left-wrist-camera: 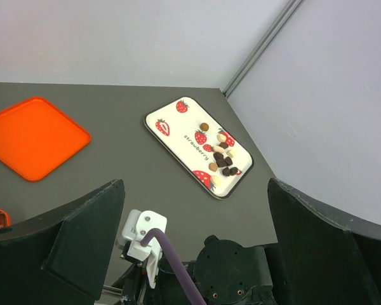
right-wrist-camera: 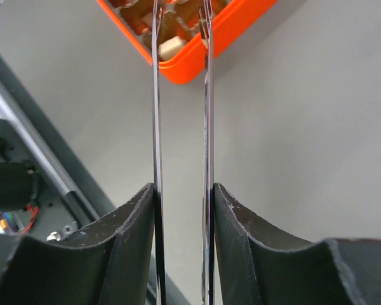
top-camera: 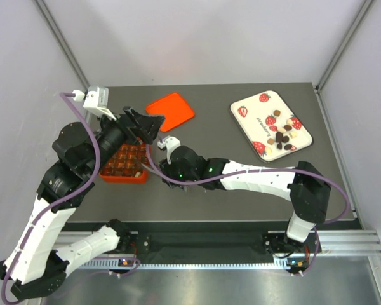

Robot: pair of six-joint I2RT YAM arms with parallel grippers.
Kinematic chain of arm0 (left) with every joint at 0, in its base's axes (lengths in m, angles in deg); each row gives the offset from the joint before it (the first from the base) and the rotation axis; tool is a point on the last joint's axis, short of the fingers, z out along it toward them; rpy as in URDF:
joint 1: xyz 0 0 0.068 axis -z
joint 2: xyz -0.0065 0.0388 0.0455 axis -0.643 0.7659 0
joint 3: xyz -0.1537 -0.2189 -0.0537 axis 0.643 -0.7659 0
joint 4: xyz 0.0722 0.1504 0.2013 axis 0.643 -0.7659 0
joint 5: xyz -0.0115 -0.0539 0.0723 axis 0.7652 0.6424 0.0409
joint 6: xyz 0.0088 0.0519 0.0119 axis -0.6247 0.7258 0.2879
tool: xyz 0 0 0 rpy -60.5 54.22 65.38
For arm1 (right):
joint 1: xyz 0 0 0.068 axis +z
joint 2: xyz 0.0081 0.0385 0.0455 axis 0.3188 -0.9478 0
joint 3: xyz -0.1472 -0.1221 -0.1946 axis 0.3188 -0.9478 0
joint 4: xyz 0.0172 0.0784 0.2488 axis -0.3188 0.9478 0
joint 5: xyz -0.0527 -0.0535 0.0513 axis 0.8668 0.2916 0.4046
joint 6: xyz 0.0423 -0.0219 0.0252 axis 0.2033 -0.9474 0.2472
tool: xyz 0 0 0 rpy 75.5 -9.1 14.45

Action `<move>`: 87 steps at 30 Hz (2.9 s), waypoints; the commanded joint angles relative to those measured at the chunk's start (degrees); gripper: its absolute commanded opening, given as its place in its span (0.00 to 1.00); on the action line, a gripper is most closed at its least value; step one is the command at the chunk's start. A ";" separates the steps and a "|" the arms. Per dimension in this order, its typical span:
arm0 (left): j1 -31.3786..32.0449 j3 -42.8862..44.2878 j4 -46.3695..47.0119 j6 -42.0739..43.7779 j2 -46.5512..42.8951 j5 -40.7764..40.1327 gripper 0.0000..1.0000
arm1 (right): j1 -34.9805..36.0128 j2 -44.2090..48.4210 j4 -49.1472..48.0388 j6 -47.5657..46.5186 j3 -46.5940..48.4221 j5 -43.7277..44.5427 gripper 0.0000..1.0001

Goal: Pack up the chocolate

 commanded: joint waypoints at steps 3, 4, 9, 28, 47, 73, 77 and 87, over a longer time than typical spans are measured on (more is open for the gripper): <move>-0.15 1.34 1.56 0.43 -0.80 -0.81 0.99 | -0.20 5.70 0.98 -3.19 2.05 6.60 0.39; -0.15 1.43 1.39 0.43 -0.89 -0.90 0.99 | -0.56 6.32 1.34 -3.45 1.70 7.83 0.39; -0.15 1.52 0.95 0.70 -0.98 -0.98 0.99 | -5.29 12.12 4.59 -3.46 -3.31 10.65 0.39; -0.15 -1.73 0.34 0.43 0.51 1.65 0.99 | -46.16 20.13 15.31 -3.46 -9.38 18.56 0.43; -0.24 -0.24 -4.41 4.48 9.92 3.94 0.99 | -58.66 1.50 15.49 -4.34 3.54 14.96 0.44; -0.15 -0.24 -3.98 4.39 8.51 2.00 0.99 | -62.08 -5.89 11.54 -6.00 4.95 10.65 0.40; -0.15 -0.24 -3.71 4.39 8.25 1.83 0.99 | -62.35 -6.51 11.54 -6.36 5.30 10.65 0.39; -0.15 -0.06 -3.89 4.39 7.90 1.65 0.99 | -62.35 -5.98 11.18 -9.08 5.83 11.27 0.32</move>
